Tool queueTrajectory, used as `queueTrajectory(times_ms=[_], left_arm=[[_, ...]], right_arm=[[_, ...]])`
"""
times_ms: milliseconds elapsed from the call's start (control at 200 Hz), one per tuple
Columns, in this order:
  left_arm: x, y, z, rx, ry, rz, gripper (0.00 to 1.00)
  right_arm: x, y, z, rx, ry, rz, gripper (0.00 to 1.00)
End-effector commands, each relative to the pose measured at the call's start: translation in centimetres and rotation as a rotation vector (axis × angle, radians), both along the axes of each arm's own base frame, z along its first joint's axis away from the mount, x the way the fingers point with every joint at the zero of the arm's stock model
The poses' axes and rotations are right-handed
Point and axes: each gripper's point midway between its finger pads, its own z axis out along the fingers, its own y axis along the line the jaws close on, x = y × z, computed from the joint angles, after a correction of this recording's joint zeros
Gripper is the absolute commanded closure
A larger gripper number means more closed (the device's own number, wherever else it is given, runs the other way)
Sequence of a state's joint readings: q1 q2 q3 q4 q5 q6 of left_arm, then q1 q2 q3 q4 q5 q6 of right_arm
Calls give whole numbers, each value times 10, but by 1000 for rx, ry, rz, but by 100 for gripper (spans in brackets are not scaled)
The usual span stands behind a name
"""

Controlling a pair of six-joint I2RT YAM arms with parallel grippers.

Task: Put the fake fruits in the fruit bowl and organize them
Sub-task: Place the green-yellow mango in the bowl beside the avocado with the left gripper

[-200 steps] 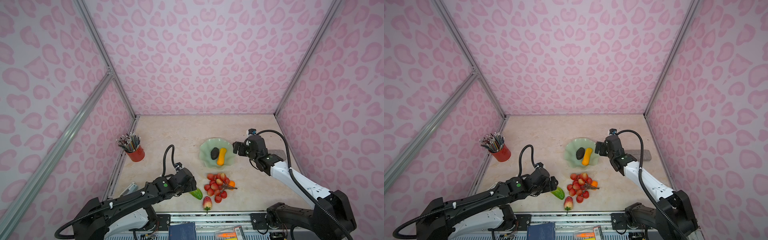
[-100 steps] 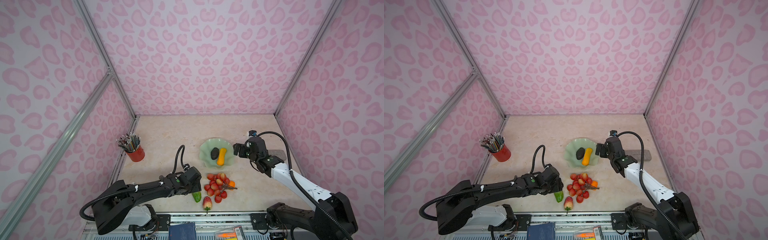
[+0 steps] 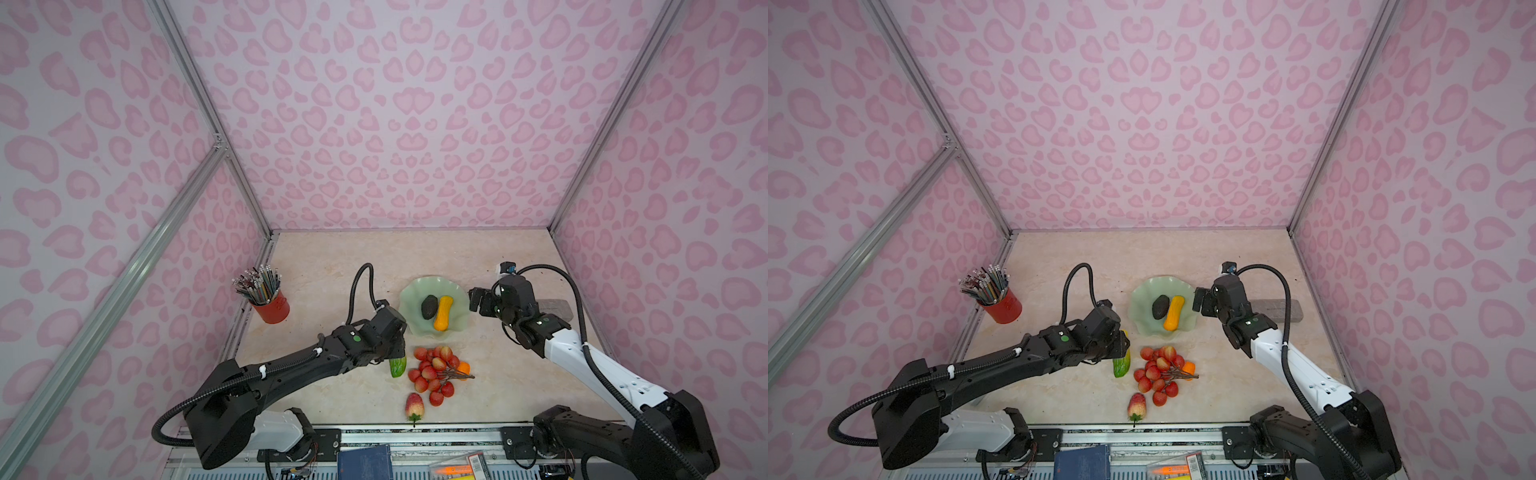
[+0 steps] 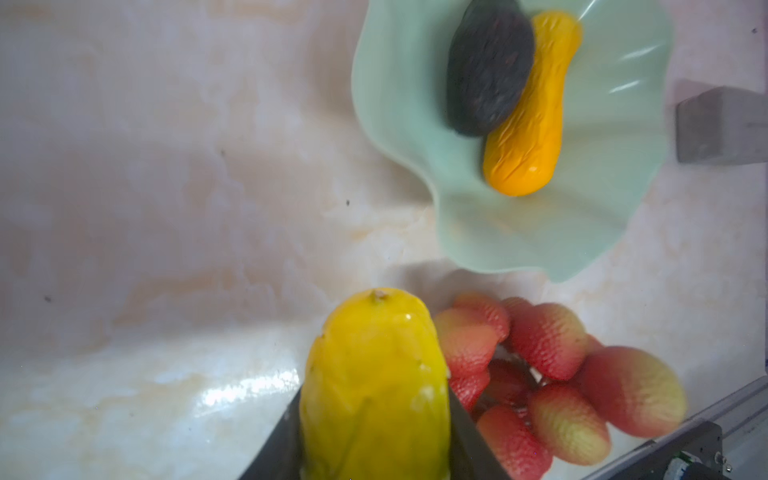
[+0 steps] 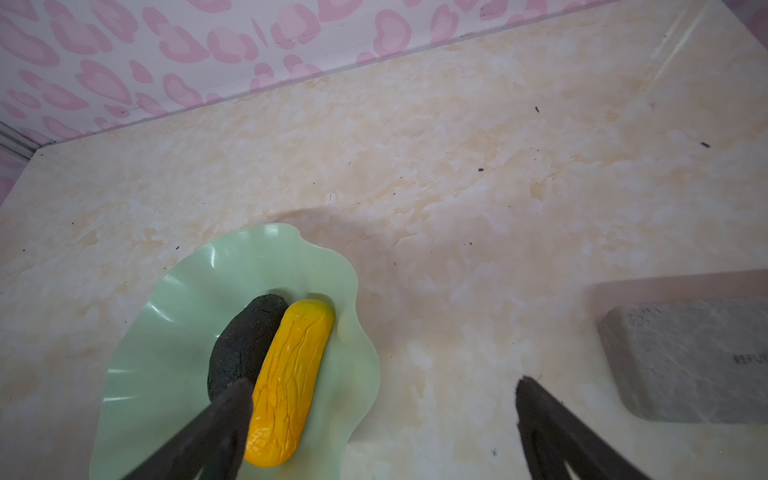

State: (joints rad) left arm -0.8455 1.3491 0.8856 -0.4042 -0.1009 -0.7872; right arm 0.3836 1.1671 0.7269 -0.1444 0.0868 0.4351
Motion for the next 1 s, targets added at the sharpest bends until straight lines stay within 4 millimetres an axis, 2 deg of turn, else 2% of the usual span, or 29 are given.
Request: queueTrajectory(times_ms=[0,55,130,245,270,290,365,550,730,775,885,995], left_arm=[[34,5,29,137,-130,-113,62],[54,-1,41,154,-172,-123,62],[79,-12,45,160,-189,-138,62],[107,-38,36,166,-177,-187,62],[110,-40,23,189,-156,-196,62],[119,-47,29,183,-172,-193,62],[133,-54,17,198,-138,-181,62],[149,-60,-11,227,-99,-154,62],[149,-66,-34,192,-44,-142,57],[151,-69,-34,175,-47,-142,54],[155,-72,-26,162,-65,-133,38],[159,-72,2,132,-126,-116,25]], right_arm=[[1,-4,2,-5,-16,-19,2],[0,-5,4,-2,-21,-20,2],[-2,-6,8,-1,-21,-22,2],[-9,-7,9,10,-15,-19,2],[-11,-8,7,9,-11,-23,2],[-13,-9,6,10,-14,-27,2],[-18,-14,5,16,-29,-42,2],[-28,-21,11,2,-70,-43,2],[-34,-20,3,-19,-19,-20,2],[-36,-20,0,-21,-8,-15,2],[-39,-19,-4,-15,-9,-3,2],[-43,-14,-1,-12,-10,39,3]])
